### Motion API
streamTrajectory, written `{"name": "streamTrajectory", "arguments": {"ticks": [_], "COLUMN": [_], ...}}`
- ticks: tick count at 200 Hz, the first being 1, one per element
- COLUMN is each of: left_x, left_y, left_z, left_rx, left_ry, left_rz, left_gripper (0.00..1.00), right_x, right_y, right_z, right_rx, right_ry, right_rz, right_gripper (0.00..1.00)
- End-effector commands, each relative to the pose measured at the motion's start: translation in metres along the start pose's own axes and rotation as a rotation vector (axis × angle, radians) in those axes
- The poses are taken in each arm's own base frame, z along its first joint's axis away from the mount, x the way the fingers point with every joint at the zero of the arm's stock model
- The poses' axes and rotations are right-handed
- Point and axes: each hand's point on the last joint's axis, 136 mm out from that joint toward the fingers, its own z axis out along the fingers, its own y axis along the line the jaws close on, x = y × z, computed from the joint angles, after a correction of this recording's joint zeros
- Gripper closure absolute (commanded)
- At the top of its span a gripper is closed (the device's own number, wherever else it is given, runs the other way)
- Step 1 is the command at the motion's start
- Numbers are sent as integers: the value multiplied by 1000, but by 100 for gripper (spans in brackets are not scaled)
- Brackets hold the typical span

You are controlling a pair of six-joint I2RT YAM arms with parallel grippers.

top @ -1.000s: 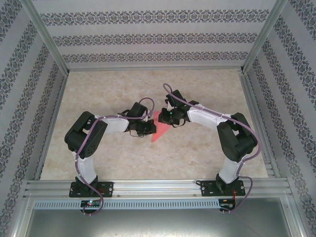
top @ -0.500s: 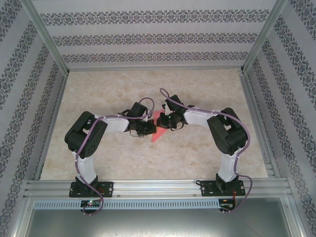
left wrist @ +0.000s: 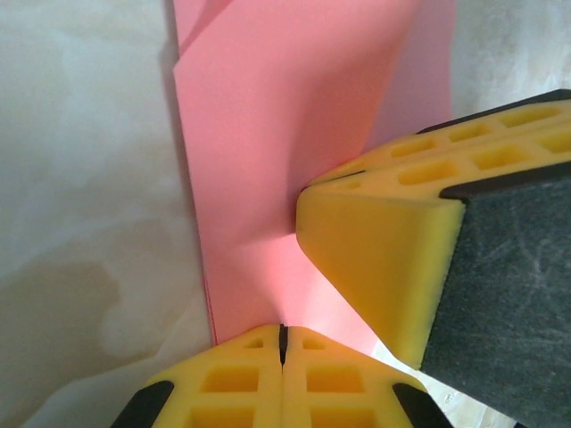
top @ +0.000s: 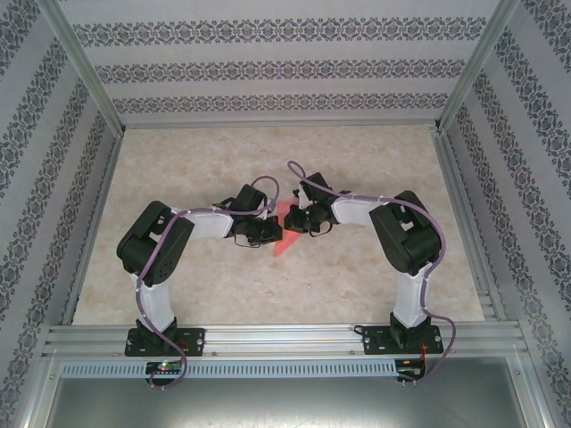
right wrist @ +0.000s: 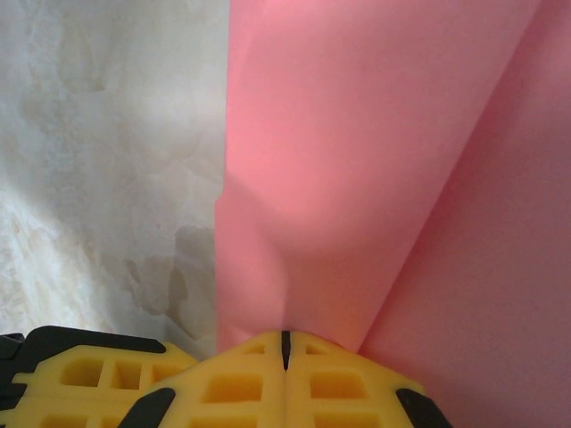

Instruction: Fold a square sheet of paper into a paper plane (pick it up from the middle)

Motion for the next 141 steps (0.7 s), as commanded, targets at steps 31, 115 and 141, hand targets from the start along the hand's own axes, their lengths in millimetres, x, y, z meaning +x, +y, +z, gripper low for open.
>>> {"name": "streamTrajectory", "arguments": {"ticks": [31,115,141], "left_x": [83,77,76], "left_y": [80,72,72], "left_z": [13,13,13], "left_rx": [-275,-250,-251], "left_ry": [248,236,237], "left_rz": [-108,-93,-91], "left_gripper": [100,100,100], "right_x": [-36,-24,-12], "right_y": [-31,7,14], "right_z": [-12,-33,-11], "right_rx": [63,-3,-19], "right_ry": [-73,-116,-62], "right_rz": [4,-113,-118], "right_gripper": [100,100,100]}}
